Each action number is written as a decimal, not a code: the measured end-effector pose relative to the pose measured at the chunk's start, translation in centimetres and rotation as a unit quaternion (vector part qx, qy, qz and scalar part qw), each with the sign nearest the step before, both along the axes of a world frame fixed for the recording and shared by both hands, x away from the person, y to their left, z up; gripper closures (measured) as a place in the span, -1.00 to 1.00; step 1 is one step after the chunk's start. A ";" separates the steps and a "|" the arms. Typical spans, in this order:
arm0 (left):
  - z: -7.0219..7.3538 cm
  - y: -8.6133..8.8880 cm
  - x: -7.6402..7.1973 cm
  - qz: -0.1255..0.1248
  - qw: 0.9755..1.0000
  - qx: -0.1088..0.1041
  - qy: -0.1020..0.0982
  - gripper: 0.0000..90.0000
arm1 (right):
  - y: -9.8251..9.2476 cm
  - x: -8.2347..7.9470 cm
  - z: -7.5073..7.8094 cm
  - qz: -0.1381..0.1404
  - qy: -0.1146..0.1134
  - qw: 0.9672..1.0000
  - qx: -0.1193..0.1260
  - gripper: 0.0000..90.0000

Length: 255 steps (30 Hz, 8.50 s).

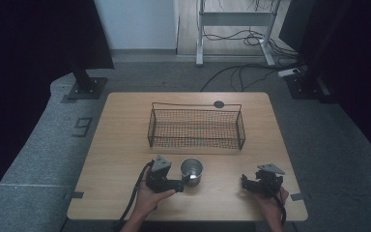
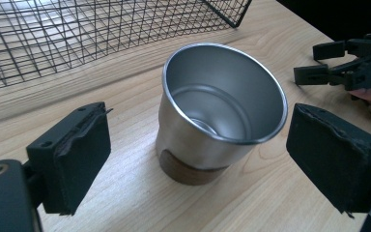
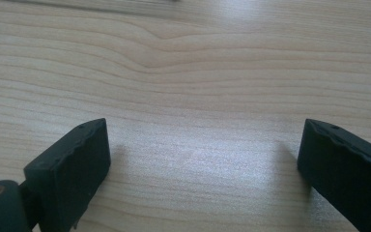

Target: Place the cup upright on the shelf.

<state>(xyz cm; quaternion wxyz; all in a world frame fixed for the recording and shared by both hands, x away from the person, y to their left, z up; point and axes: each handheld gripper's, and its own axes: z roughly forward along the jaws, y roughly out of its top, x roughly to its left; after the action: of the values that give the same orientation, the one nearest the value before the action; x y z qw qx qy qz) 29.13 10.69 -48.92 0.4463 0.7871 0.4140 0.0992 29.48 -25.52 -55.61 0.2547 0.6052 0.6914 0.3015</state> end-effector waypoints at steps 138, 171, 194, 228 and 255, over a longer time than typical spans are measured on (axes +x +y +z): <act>7.7 -2.4 10.2 0.002 0.998 -0.017 -0.059 -0.68 | -0.1 0.2 0.0 -0.016 0.000 1.000 0.000 -0.89; 7.3 -3.6 15.3 0.011 0.999 -0.018 -0.049 -0.68 | -0.2 0.1 0.0 -0.022 -0.004 1.000 -0.001 -0.84; 5.0 -3.3 19.2 0.037 0.999 0.001 -0.011 -0.68 | -0.2 0.1 0.0 -0.025 -0.006 1.000 -0.001 -0.80; 0.2 -5.0 20.3 0.051 0.996 0.047 0.047 -0.68 | -0.2 0.1 0.0 -0.027 -0.008 1.000 -0.002 -0.79; 2.3 -4.4 19.5 0.062 0.997 0.033 0.011 -0.86 | -0.2 0.1 0.0 -0.028 -0.009 1.000 -0.002 -0.77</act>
<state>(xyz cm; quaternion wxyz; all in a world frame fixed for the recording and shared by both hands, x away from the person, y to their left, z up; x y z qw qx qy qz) 48.58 6.28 -46.65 0.4086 0.7752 0.4634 0.1314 29.53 -25.76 -55.59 0.2704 0.6208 0.6728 0.2980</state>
